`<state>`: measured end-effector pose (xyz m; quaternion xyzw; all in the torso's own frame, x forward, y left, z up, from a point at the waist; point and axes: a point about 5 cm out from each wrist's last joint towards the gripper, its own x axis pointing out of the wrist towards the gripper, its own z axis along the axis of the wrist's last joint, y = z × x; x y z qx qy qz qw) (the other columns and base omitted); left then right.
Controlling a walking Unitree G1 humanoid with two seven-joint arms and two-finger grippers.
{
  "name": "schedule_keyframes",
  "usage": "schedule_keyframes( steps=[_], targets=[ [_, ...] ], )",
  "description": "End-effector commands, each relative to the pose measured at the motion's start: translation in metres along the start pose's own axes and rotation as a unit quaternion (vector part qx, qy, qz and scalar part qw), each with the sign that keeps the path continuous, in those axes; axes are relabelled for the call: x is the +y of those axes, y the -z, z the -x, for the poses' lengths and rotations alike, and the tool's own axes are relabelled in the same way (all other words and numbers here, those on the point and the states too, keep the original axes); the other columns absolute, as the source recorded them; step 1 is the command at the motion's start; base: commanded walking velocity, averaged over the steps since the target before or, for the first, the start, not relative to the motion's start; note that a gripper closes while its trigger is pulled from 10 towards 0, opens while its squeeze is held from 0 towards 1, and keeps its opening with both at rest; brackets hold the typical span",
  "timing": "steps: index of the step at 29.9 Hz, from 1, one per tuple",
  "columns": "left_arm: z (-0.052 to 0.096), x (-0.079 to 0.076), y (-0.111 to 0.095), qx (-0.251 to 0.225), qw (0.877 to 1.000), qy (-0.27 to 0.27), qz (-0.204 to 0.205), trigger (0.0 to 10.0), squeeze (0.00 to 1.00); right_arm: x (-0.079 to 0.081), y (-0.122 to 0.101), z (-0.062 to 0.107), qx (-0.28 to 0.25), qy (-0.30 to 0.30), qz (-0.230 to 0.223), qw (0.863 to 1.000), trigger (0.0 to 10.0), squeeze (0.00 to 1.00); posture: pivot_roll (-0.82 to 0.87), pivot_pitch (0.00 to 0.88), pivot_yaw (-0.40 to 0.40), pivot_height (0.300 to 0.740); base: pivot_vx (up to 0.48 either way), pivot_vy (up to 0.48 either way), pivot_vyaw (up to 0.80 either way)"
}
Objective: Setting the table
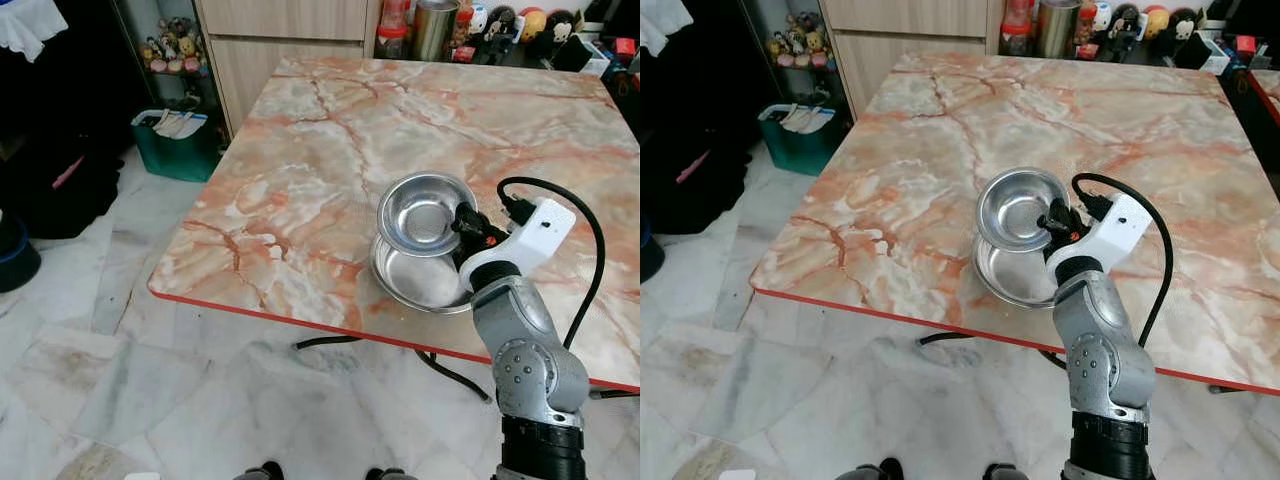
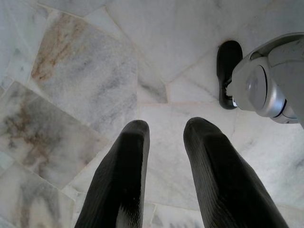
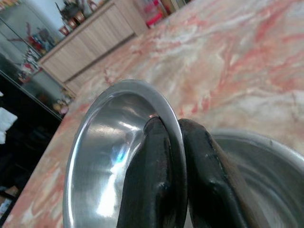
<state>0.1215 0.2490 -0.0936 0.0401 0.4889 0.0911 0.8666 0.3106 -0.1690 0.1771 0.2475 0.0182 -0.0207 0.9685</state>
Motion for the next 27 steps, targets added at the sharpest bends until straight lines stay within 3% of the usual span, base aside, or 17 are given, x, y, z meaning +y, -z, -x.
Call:
schedule_keyframes(
  steps=[1,27],
  targets=[
    [0.002,0.004,0.009,0.015,1.000,-0.002,-0.009,10.0,0.00,0.001,-0.001,0.005,0.001,0.002,-0.006,1.000,10.0,0.00,-0.03,0.171,0.020,0.740,0.000,0.000,0.00],
    [0.002,0.004,0.007,0.013,1.000,-0.001,-0.007,10.0,0.00,-0.011,0.009,0.029,0.036,0.042,-0.027,0.998,10.0,0.00,-0.03,0.192,0.020,0.740,0.000,0.000,0.00]
  ],
)
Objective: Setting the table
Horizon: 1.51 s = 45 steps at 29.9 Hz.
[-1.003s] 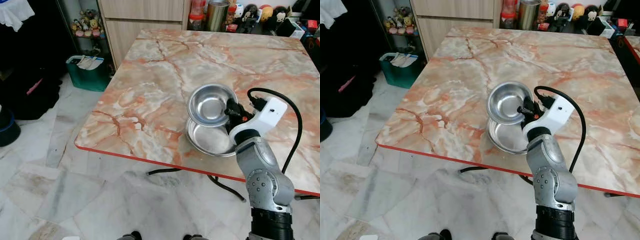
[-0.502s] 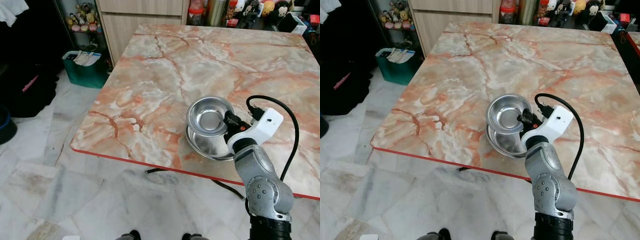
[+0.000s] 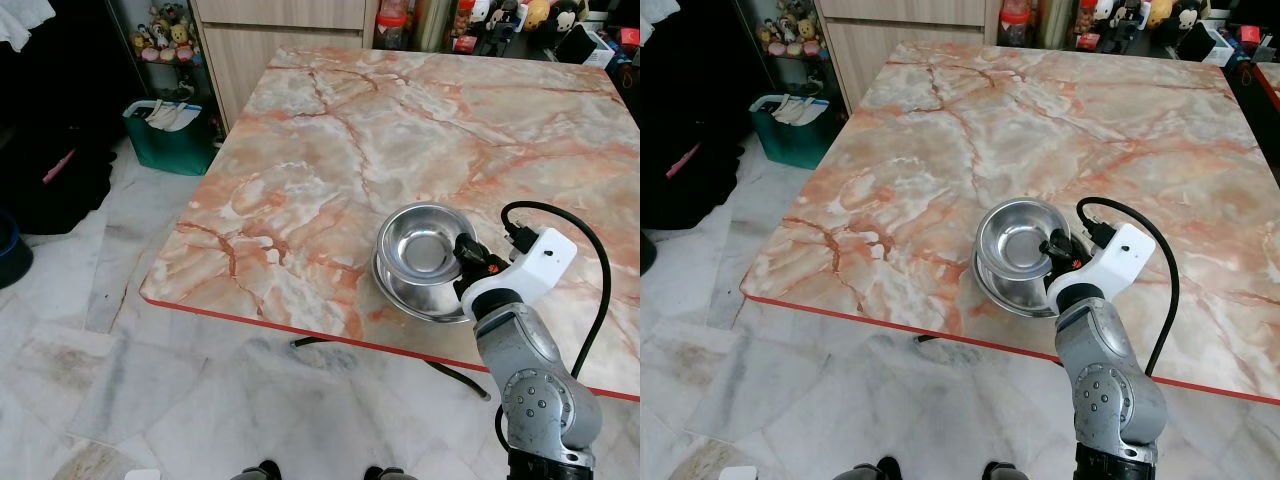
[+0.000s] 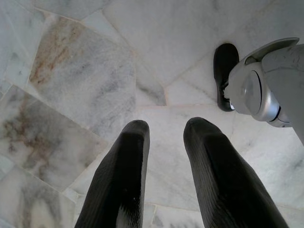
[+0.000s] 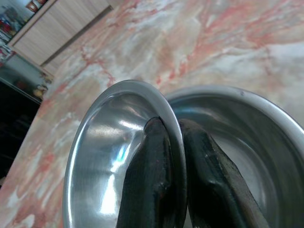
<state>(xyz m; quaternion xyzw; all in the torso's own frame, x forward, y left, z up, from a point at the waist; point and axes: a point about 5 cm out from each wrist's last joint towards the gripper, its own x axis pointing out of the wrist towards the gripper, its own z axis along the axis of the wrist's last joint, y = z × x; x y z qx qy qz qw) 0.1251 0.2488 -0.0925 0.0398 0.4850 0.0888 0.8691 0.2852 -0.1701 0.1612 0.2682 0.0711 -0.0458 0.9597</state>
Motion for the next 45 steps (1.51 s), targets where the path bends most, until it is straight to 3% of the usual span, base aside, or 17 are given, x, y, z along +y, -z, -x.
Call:
schedule_keyframes(
  steps=[1,10,29,30,31,38,40,41,42,45],
  targets=[
    [0.003,0.005,0.010,0.018,1.000,-0.002,-0.007,10.0,0.00,-0.007,-0.004,0.006,-0.008,0.014,-0.006,1.000,10.0,0.00,-0.03,0.196,0.020,0.740,0.000,0.000,0.00],
    [0.002,0.005,0.009,0.017,1.000,-0.001,-0.010,10.0,0.00,-0.018,-0.003,0.007,-0.008,0.051,-0.015,0.999,10.0,0.00,-0.03,0.203,0.023,0.740,0.000,0.000,0.00],
    [0.003,0.005,0.010,0.018,1.000,0.001,-0.015,10.0,0.00,-0.017,-0.002,0.004,-0.006,0.043,-0.030,0.999,10.0,0.00,-0.03,0.188,0.026,0.740,0.000,0.000,0.00],
    [0.003,0.005,0.010,0.018,1.000,0.001,-0.014,10.0,0.00,-0.016,-0.003,0.004,-0.006,0.042,-0.030,0.999,10.0,0.09,-0.03,0.187,0.026,0.740,0.000,0.000,0.00],
    [0.003,0.005,0.010,0.018,1.000,0.001,-0.014,10.0,0.00,-0.016,-0.003,0.004,-0.006,0.041,-0.031,0.999,10.0,0.76,-0.03,0.187,0.026,0.740,0.000,0.000,0.00],
    [0.003,0.004,0.010,0.018,1.000,0.002,-0.013,10.0,0.00,-0.016,-0.004,0.003,-0.007,0.040,-0.032,0.999,10.0,0.80,-0.03,0.190,0.025,0.740,0.000,0.000,0.00],
    [0.003,0.004,0.010,0.018,1.000,0.003,-0.012,10.0,0.00,-0.016,-0.004,0.003,-0.006,0.041,-0.033,0.999,10.0,0.70,-0.03,0.191,0.024,0.740,0.000,0.000,0.00],
    [0.003,0.004,0.010,0.018,1.000,0.003,-0.012,10.0,0.00,-0.016,-0.004,0.003,-0.006,0.041,-0.033,0.999,10.0,0.70,-0.03,0.191,0.024,0.740,0.000,0.000,0.00],
    [0.003,0.004,0.010,0.018,1.000,0.002,-0.012,10.0,0.00,-0.016,-0.004,0.003,-0.006,0.042,-0.034,0.999,10.0,0.09,-0.03,0.191,0.024,0.740,0.000,0.000,0.00],
    [0.003,0.004,0.010,0.018,1.000,0.002,-0.011,10.0,0.00,-0.016,-0.005,0.003,-0.006,0.042,-0.034,0.999,10.0,0.00,-0.03,0.193,0.024,0.740,0.000,0.000,0.00]
  ],
)
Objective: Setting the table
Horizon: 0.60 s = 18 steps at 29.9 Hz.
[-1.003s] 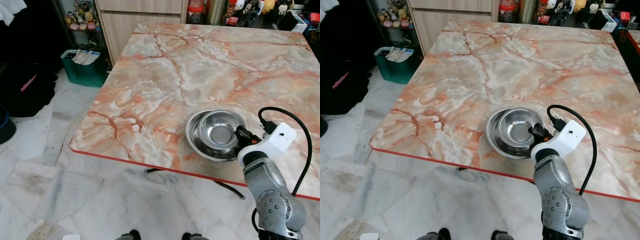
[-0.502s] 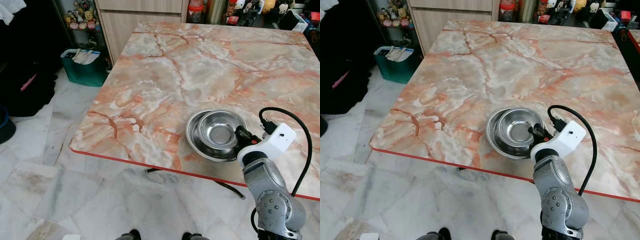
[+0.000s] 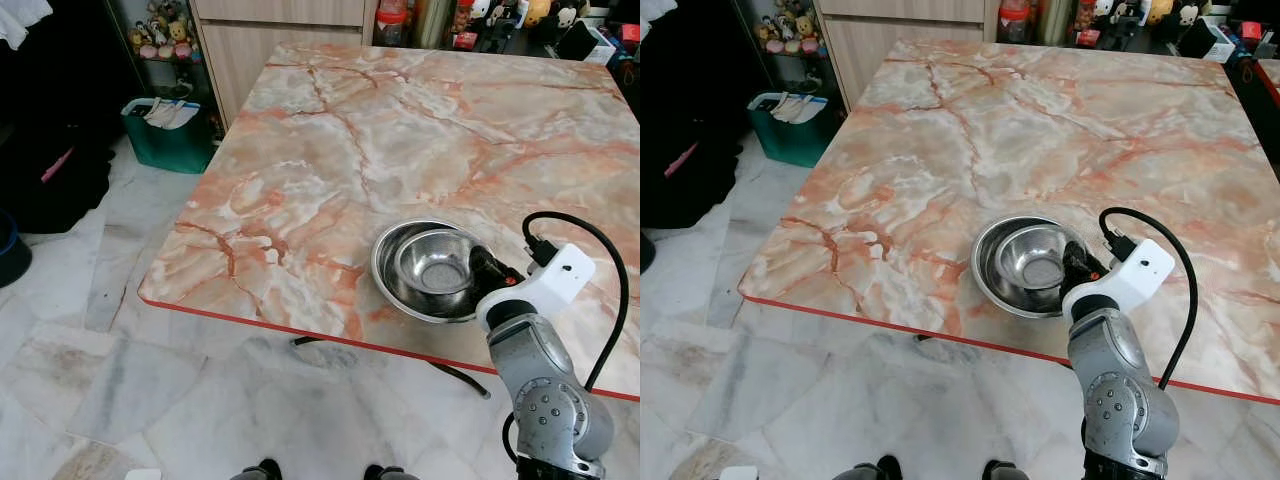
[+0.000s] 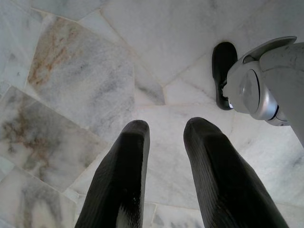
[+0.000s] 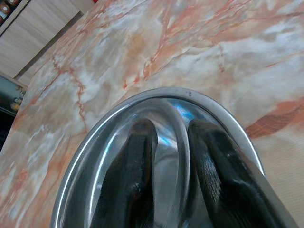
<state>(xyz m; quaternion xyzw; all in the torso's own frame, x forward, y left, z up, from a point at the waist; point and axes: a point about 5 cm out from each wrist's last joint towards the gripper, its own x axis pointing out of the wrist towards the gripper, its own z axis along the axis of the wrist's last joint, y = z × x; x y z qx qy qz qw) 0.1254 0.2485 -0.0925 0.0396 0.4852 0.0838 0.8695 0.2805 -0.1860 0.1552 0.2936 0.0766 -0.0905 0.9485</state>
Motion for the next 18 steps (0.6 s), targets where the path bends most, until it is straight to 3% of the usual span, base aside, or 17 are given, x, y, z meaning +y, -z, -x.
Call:
schedule_keyframes(
  steps=[1,17,18],
  targets=[
    [0.003,0.004,0.010,0.018,1.000,-0.003,-0.008,10.0,0.00,0.002,-0.002,0.000,-0.001,-0.001,-0.004,1.000,10.0,0.00,-0.03,0.193,0.024,0.740,0.000,0.000,0.00],
    [0.002,0.004,0.009,0.016,1.000,-0.002,-0.005,10.0,0.00,0.005,-0.012,0.001,-0.015,-0.009,0.017,1.000,10.0,0.00,-0.03,0.192,0.023,0.740,0.000,0.000,0.00],
    [0.002,0.004,0.009,0.014,1.000,-0.003,-0.005,10.0,0.00,0.010,-0.018,0.001,-0.044,-0.029,0.087,0.995,10.0,0.00,-0.04,0.191,0.023,0.740,0.000,0.000,0.00]
  ],
)
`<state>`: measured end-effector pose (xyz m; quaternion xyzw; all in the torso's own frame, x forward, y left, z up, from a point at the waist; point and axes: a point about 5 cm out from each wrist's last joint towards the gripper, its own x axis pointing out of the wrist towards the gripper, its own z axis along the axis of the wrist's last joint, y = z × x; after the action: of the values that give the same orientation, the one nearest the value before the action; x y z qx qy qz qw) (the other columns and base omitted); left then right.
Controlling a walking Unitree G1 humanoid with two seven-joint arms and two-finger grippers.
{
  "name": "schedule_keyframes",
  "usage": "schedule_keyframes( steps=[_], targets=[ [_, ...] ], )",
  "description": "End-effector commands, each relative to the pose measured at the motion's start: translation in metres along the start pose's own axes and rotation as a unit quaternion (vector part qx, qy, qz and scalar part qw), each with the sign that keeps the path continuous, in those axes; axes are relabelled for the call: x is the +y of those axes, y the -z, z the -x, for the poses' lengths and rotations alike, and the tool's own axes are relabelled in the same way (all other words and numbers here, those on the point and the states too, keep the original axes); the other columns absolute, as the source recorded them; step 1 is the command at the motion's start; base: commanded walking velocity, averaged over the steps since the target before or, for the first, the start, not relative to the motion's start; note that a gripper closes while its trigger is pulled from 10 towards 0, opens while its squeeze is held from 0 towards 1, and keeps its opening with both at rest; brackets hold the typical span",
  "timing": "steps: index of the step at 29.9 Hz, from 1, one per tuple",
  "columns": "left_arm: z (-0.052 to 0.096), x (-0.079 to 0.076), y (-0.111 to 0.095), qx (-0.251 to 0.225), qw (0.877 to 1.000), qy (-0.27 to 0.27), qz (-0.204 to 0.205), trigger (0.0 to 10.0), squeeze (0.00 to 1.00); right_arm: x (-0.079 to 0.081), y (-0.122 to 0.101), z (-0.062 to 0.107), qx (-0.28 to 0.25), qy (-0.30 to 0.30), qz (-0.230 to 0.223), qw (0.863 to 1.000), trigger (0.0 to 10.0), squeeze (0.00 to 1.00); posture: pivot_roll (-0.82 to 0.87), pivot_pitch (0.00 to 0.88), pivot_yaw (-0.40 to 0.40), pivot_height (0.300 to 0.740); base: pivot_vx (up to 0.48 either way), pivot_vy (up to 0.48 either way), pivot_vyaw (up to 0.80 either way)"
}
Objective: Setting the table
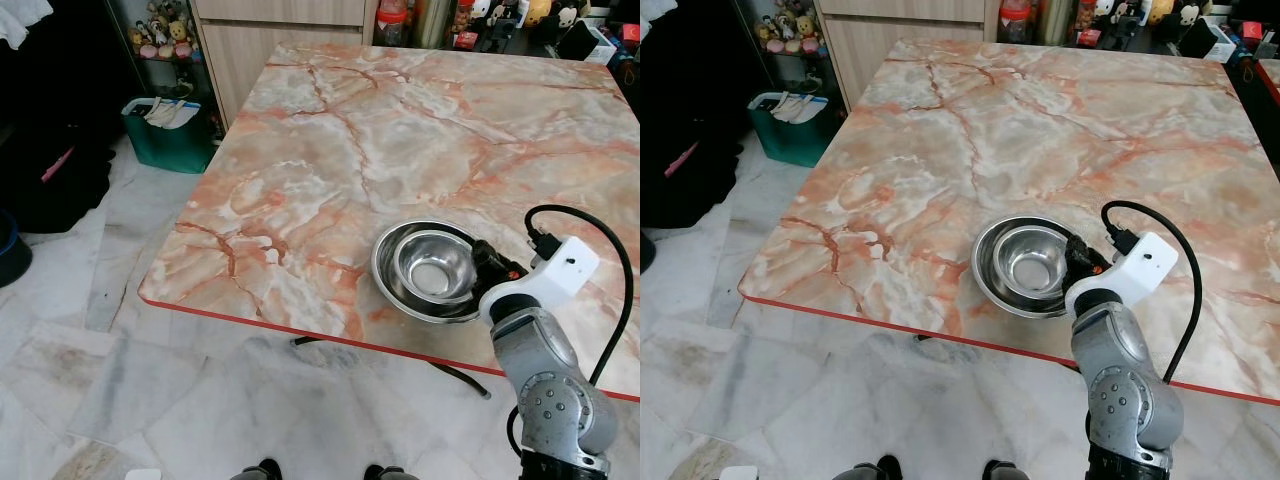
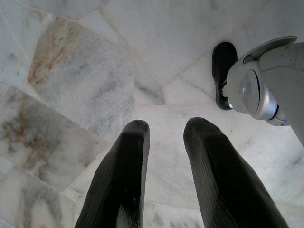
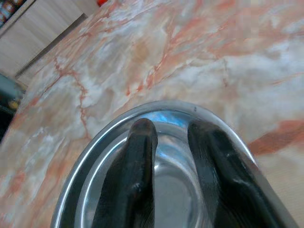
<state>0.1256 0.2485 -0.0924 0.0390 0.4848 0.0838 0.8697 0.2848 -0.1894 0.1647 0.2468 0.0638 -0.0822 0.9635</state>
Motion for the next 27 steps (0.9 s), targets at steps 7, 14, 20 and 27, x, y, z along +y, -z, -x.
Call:
schedule_keyframes(
  steps=[7,14,20,27],
  targets=[
    [0.002,0.004,0.007,0.006,1.000,-0.006,-0.006,10.0,0.00,0.019,-0.024,0.004,-0.139,-0.071,0.220,0.963,10.0,0.00,-0.05,0.192,0.021,0.740,0.000,0.000,0.00],
    [0.002,0.002,0.004,-0.008,1.000,-0.010,-0.005,10.0,0.00,0.015,0.000,-0.001,-0.157,-0.100,0.306,0.934,10.0,0.00,-0.05,0.199,0.015,0.740,0.000,0.000,0.00],
    [0.002,0.002,0.003,-0.013,1.000,-0.011,-0.004,10.0,0.00,0.013,0.017,-0.004,-0.164,-0.112,0.332,0.922,10.0,0.00,-0.04,0.177,0.015,0.740,0.000,0.000,0.00],
    [0.003,0.002,0.004,-0.019,1.000,-0.013,-0.006,10.0,0.00,0.028,0.011,-0.007,-0.200,-0.135,0.333,0.912,10.0,0.00,-0.05,0.158,0.012,0.740,0.000,0.000,0.00]
  ],
)
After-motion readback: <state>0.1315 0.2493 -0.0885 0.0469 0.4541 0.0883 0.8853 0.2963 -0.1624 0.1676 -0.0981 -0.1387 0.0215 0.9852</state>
